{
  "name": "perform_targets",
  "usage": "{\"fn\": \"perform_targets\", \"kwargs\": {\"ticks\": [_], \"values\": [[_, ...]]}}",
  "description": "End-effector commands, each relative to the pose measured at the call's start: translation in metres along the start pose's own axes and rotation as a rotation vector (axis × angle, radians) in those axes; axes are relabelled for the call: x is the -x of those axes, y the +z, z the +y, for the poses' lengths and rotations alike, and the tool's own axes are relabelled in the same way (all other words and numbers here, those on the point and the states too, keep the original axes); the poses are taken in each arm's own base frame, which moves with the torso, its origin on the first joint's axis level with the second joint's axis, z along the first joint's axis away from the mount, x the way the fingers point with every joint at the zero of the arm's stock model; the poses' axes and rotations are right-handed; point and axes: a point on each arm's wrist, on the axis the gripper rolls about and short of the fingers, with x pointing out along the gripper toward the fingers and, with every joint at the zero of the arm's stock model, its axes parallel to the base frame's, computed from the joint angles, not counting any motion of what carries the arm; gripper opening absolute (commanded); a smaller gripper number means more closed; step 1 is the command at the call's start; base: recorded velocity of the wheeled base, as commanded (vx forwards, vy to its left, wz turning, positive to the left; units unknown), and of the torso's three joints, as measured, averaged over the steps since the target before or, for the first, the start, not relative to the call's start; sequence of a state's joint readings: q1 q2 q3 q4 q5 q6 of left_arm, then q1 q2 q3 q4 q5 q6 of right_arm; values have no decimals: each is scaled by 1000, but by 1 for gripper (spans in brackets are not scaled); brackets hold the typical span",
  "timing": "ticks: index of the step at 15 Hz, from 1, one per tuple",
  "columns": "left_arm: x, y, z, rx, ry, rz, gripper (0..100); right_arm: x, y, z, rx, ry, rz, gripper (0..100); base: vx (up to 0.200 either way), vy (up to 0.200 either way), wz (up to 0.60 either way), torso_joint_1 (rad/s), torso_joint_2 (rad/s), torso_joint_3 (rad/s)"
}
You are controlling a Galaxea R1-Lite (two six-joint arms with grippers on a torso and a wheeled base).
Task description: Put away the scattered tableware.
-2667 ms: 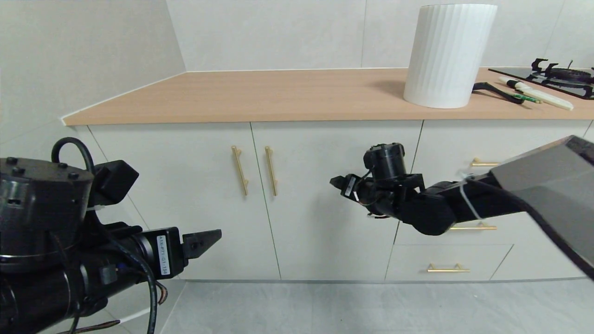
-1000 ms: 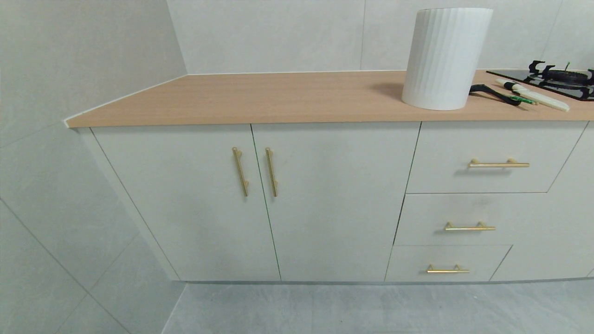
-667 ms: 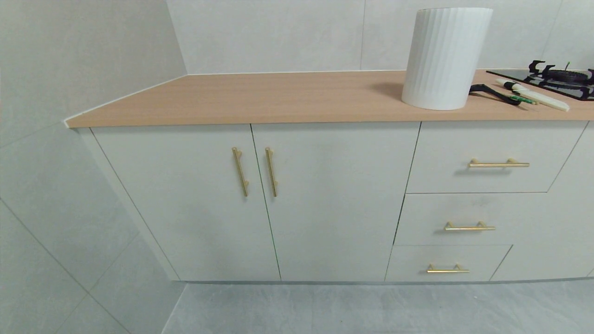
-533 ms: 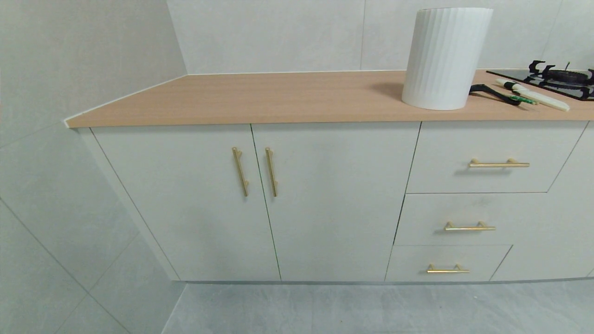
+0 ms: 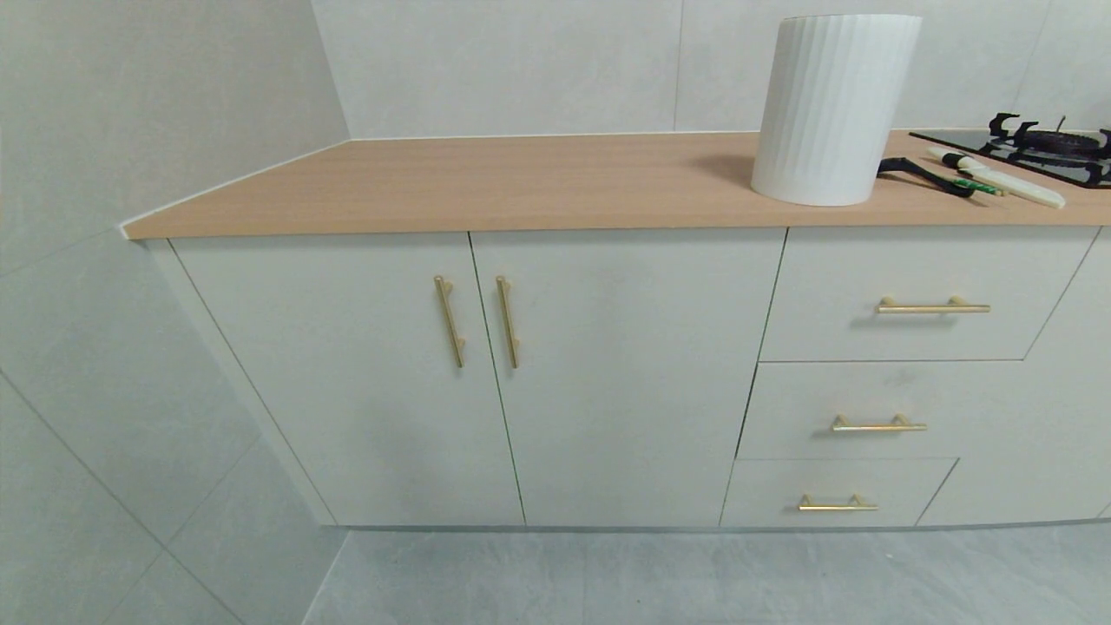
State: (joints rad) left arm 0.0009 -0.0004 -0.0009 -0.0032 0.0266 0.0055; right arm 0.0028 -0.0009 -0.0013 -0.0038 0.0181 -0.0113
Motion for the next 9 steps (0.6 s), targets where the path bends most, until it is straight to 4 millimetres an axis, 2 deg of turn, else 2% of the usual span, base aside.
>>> {"fn": "perform_targets", "kwargs": {"ticks": [1, 9], "values": [[0, 0, 0, 2, 0, 3, 100, 0, -1, 0, -5, 2, 4, 100, 0, 0, 0, 0, 0, 0], [0, 0, 0, 9, 2, 3, 100, 0, -1, 0, -1, 5, 6, 100, 0, 0, 0, 0, 0, 0]]}}
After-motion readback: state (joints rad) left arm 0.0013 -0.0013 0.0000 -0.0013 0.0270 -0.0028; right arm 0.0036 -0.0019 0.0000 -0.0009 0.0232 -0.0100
